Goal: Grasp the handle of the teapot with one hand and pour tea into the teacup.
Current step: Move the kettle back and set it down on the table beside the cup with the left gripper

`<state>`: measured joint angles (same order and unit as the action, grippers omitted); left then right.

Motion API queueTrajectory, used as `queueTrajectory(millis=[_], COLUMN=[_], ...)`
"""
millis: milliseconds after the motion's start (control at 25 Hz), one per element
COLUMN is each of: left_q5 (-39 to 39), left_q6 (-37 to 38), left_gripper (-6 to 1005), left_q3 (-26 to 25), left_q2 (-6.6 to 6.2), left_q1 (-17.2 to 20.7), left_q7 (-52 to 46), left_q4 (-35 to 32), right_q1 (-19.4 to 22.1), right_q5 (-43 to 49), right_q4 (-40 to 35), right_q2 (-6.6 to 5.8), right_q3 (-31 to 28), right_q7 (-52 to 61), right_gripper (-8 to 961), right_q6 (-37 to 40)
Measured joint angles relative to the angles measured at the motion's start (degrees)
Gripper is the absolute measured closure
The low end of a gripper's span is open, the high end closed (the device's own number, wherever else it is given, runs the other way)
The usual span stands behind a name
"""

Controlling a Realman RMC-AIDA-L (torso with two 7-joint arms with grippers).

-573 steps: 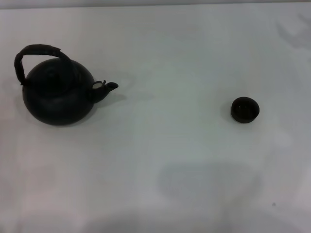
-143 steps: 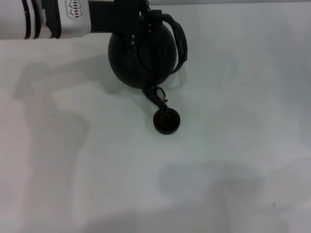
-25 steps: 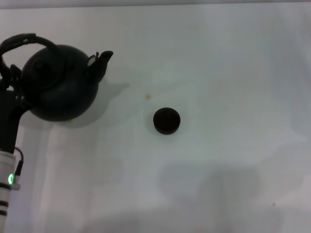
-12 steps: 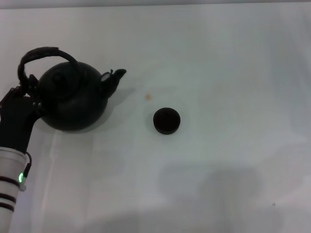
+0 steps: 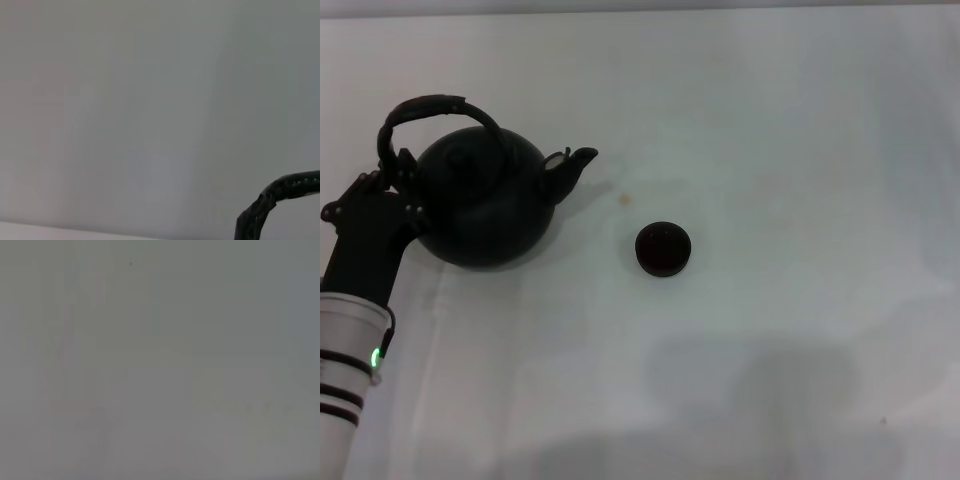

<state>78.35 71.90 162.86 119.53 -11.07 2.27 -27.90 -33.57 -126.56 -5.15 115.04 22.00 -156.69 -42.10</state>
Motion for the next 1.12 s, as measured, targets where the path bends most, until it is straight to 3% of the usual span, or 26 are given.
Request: queueTrajectory(millis=[480, 680, 1120], left_q5=[-0.55, -1.07, -4.33], left_q6=[0.32, 0.77, 1.36], left_gripper=[857, 673, 450], left_q3=[0.01, 0.00, -0.01], left_q2=[-0.06, -0.06, -0.09], left_q1=[-0.05, -0.05, 0.40], left_q7=[0.30, 0.34, 0.24], left_q4=[0.04, 0.03, 0.04], right_q1=[0.01, 0.07, 0.11], right_q5=[0.00, -0.01, -0.01], right_q4=[-0.04, -0.04, -0.04], right_q2=[0.00, 0.00, 0.09], right_q3=[-0.20, -0.20, -0.02], right_q7=[0.12, 0.19, 0.25], right_gripper=[118, 118, 118], right_q6=[-0.01, -0.01, -0.01])
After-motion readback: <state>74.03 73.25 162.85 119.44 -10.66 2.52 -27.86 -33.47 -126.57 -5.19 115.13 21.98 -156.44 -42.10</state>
